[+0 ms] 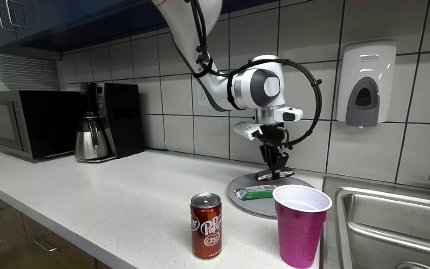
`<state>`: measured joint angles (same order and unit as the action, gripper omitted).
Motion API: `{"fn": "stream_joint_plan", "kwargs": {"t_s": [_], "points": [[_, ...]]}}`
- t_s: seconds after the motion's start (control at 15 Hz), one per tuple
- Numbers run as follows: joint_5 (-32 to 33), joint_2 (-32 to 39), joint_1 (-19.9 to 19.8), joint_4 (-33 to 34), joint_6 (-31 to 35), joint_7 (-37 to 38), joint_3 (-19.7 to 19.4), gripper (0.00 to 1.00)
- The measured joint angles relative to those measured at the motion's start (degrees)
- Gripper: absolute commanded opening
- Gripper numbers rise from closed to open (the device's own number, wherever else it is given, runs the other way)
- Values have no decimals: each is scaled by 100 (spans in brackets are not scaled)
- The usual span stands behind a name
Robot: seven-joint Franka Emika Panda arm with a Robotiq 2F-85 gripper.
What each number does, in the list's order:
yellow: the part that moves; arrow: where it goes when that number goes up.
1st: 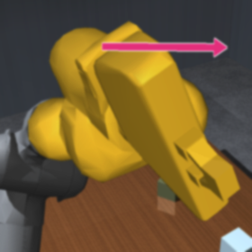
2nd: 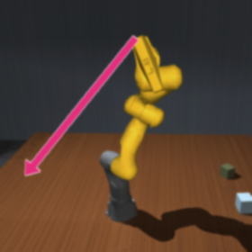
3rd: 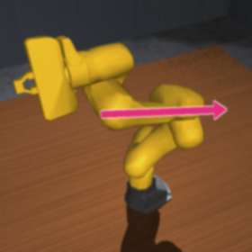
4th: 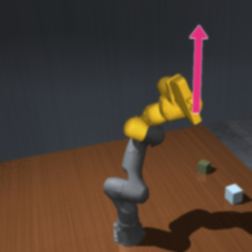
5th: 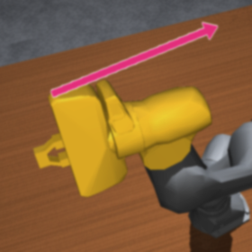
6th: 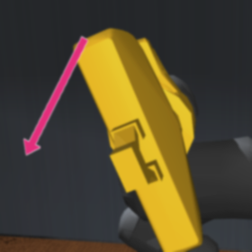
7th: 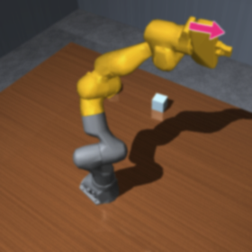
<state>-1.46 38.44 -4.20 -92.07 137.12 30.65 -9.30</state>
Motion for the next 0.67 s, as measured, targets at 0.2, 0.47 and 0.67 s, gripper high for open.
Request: {"fn": "stream_joint_plan", "kwargs": {"t_s": [0.2, 0.47, 0.67], "points": [[-55, 146, 19, 198, -104, -47, 40, 43], [-79, 289, 38, 412, -252, -63, 46, 71], [-79, 312, 39, 483, -288, -63, 46, 94]]}}
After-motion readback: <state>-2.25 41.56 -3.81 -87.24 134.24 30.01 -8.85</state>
